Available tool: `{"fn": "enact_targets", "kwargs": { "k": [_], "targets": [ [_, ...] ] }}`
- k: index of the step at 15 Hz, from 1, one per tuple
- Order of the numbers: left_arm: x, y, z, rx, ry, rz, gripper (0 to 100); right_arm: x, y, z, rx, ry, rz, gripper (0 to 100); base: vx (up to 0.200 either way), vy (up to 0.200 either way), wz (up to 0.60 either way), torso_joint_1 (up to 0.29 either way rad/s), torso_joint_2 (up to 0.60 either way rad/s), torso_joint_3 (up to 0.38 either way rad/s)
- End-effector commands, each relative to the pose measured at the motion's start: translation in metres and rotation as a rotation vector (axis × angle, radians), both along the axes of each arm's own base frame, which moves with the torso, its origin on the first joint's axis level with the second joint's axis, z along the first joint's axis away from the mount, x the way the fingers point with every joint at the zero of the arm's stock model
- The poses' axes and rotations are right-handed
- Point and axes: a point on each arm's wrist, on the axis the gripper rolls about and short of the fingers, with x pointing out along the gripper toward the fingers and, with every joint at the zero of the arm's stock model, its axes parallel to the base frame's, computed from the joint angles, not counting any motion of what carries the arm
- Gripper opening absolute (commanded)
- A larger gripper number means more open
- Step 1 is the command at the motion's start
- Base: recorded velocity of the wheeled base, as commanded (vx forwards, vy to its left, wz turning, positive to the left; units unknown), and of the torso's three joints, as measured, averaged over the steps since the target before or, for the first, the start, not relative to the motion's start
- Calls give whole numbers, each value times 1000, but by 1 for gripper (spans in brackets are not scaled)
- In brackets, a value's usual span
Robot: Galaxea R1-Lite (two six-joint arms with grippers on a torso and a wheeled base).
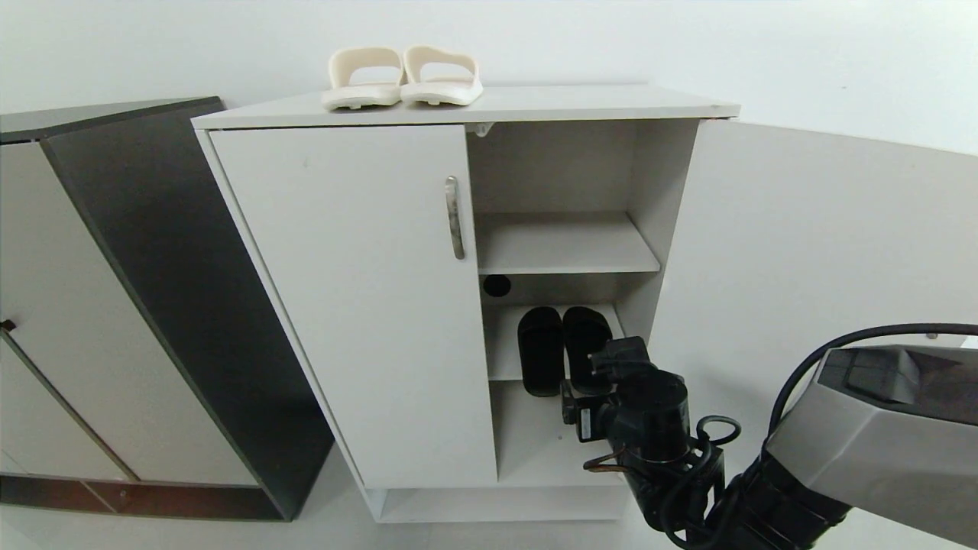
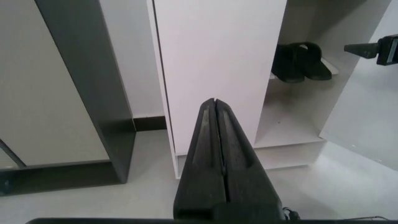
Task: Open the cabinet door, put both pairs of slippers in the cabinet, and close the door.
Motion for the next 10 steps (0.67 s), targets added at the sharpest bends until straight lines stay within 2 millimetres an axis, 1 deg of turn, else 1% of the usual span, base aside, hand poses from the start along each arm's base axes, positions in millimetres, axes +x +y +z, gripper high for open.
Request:
{"fn": "enact_targets", "kwargs": {
  "k": [1, 5, 10],
  "targets": [
    [0, 0, 0, 0, 0, -1, 0, -8, -5, 6, 9, 2, 35, 100, 0, 0, 0, 0, 0, 0],
    [0, 0, 0, -2, 2, -1, 0, -16, -11, 3, 14, 12, 99, 100, 0, 0, 0, 0, 0, 0],
    [0, 0, 0, -2, 2, 0, 0, -16, -12, -3, -1, 24, 99, 100, 0, 0, 0, 0, 0, 0]
  ]
}}
